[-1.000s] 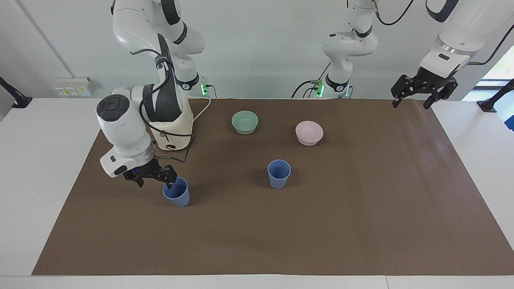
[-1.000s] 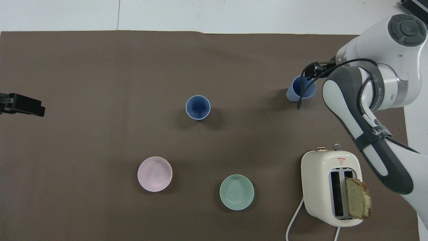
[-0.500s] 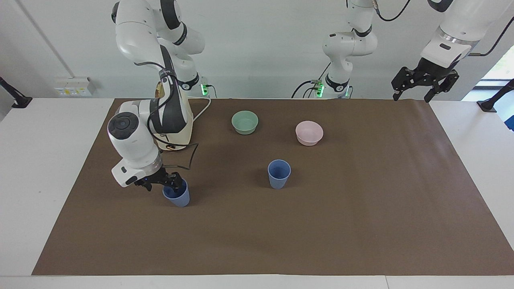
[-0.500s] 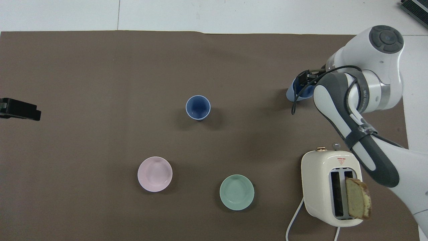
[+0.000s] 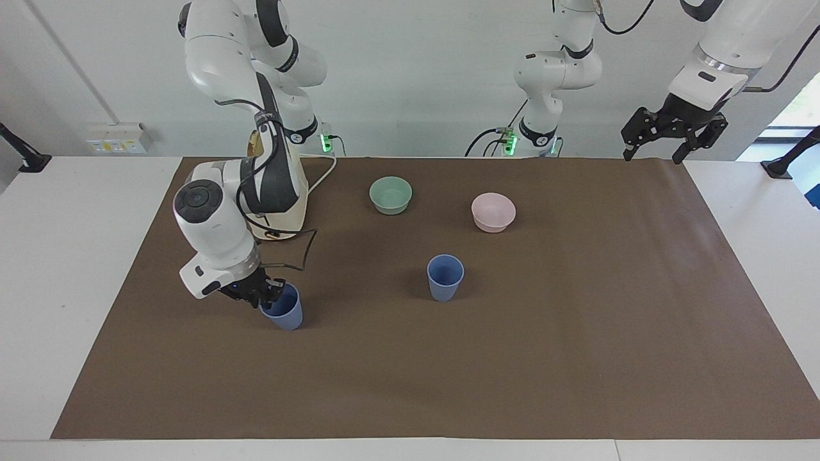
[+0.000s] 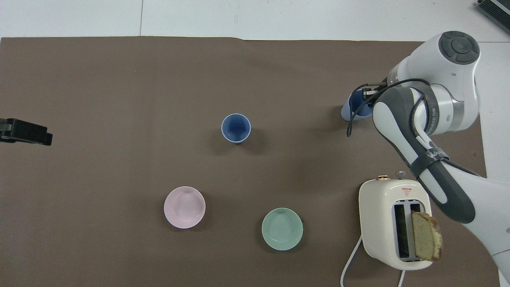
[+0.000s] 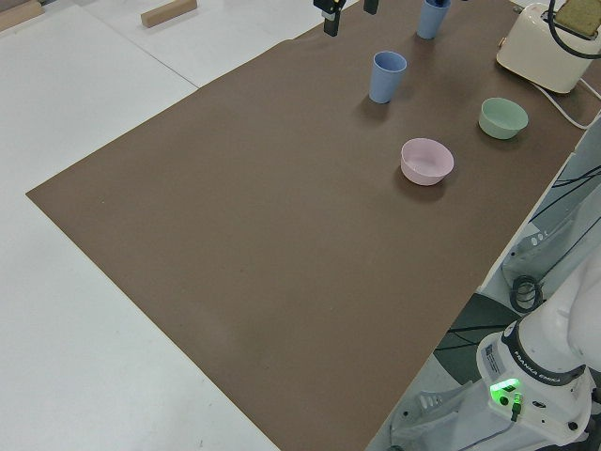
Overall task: Stack blue cups with both arms
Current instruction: 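Lift and carry the blue cup with the right gripper over the center cup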
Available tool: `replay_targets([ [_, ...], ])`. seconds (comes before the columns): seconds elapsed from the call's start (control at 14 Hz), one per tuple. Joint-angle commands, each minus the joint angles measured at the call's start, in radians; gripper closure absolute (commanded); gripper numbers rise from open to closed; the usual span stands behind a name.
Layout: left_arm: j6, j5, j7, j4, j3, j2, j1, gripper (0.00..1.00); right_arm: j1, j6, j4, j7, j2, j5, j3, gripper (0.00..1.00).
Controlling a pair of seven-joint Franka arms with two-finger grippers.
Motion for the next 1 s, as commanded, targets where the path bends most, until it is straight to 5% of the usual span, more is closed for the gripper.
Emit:
replay_targets([
  [0.0, -0.005, -0.018, 0.013, -0.033, -0.005, -0.031, 0.013, 0.00, -0.012, 0.010, -0.008, -0.027, -0.031, -0.003, 0.012, 1.00],
  [0.21, -0.011, -0.015, 0.007, -0.021, -0.007, -0.028, 0.013, 0.00, -0.009, 0.012, -0.002, -0.018, -0.077, 0.004, 0.018, 1.00],
  [0.71, -0.013, -0.015, 0.007, -0.020, -0.007, -0.028, 0.013, 0.00, 0.002, -0.100, 0.049, 0.127, -0.174, 0.023, 0.203, 1.00],
  [0.93, -0.013, -0.015, 0.007, -0.020, -0.007, -0.028, 0.013, 0.00, 0.095, -0.175, 0.096, 0.262, -0.174, 0.014, 0.237, 1.00],
])
